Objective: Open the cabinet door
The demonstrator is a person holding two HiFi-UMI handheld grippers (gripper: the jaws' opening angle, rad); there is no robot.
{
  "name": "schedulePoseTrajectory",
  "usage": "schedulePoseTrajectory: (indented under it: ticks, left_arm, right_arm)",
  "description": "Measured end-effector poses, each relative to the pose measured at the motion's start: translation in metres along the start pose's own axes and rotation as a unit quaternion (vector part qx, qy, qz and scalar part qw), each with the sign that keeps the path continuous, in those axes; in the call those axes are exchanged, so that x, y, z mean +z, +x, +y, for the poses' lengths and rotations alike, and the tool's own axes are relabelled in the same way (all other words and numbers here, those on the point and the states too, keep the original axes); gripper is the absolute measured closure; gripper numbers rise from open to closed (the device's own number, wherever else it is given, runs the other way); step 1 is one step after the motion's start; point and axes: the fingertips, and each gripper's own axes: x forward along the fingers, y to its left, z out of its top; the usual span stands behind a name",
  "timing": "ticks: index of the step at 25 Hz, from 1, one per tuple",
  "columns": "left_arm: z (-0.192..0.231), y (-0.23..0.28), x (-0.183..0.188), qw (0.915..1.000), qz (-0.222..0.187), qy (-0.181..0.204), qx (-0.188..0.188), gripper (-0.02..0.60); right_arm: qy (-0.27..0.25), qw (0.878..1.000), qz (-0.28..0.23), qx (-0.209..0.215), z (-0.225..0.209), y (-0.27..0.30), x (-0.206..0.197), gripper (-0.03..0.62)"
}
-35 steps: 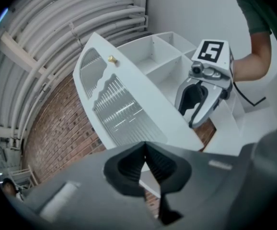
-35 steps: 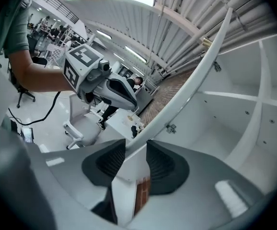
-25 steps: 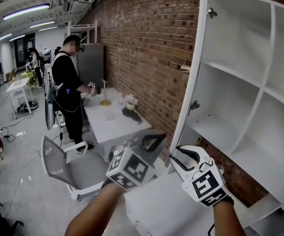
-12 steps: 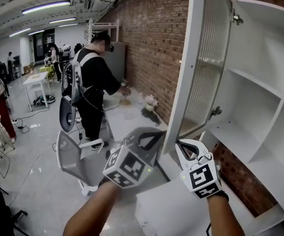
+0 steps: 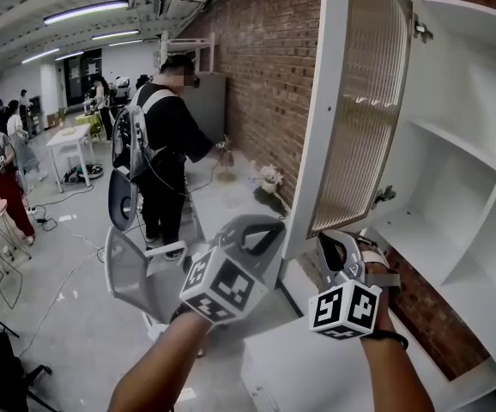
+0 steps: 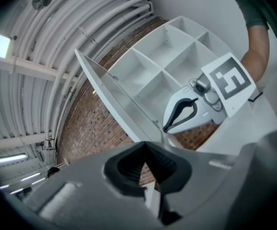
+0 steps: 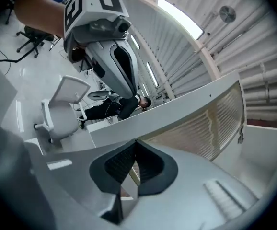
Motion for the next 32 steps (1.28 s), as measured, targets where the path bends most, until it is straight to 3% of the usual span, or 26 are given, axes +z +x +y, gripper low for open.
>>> schedulePoseTrajectory:
  ticks: [13,32]
  left_arm:
    - [0.005,0.002,-0.002,1.0000,-0.003,-0.002,0.001,0.580]
    - [0.001,0.003,0.006,1.0000,-0.007,0.000,-0.004,0.580]
  right_arm:
    - [0.013,0.999,0.014,0.034,0.007,0.008,-0.005,0.589]
    - [0.030,0.999,0.010,0.035,-0.002,-0.002,-0.003,0.589]
